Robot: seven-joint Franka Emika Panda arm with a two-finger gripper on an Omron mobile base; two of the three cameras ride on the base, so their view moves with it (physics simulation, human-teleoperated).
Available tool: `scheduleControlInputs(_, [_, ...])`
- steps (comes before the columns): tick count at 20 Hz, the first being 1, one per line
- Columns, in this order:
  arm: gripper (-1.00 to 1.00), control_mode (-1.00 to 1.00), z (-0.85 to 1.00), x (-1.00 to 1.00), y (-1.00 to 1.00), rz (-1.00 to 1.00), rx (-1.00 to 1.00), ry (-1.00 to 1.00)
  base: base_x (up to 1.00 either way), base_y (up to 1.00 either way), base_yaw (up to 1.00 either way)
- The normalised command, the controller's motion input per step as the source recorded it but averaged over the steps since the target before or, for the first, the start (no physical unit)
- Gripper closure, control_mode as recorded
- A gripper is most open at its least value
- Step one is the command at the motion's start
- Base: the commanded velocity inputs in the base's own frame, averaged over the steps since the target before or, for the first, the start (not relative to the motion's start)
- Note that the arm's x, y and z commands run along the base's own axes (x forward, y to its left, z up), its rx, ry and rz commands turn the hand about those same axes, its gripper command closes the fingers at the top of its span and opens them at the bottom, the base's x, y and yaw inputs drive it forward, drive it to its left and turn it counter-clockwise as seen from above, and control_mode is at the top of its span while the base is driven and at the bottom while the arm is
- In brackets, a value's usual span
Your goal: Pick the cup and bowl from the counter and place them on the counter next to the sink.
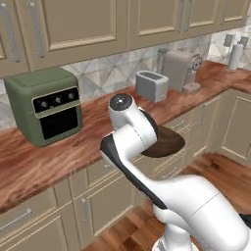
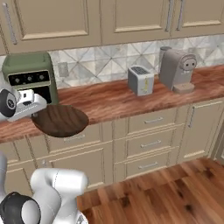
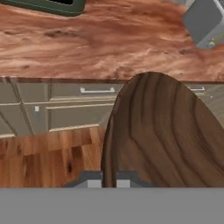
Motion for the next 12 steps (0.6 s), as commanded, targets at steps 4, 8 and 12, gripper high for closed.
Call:
scheduleControlInputs(4, [1.00, 1.00, 0.00, 0.00, 0.00, 0.00, 0.00, 0.00, 0.35, -0.89, -0.51])
scheduleControlInputs(8, [1.00, 1.00, 0.00, 0.00, 0.00, 0.00, 0.00, 0.00, 0.44, -0.86, -0.52])
scheduleControlInputs(12, [1.00, 1.00, 0.00, 0.00, 0.00, 0.00, 0.00, 0.00, 0.33, -0.87, -0.51])
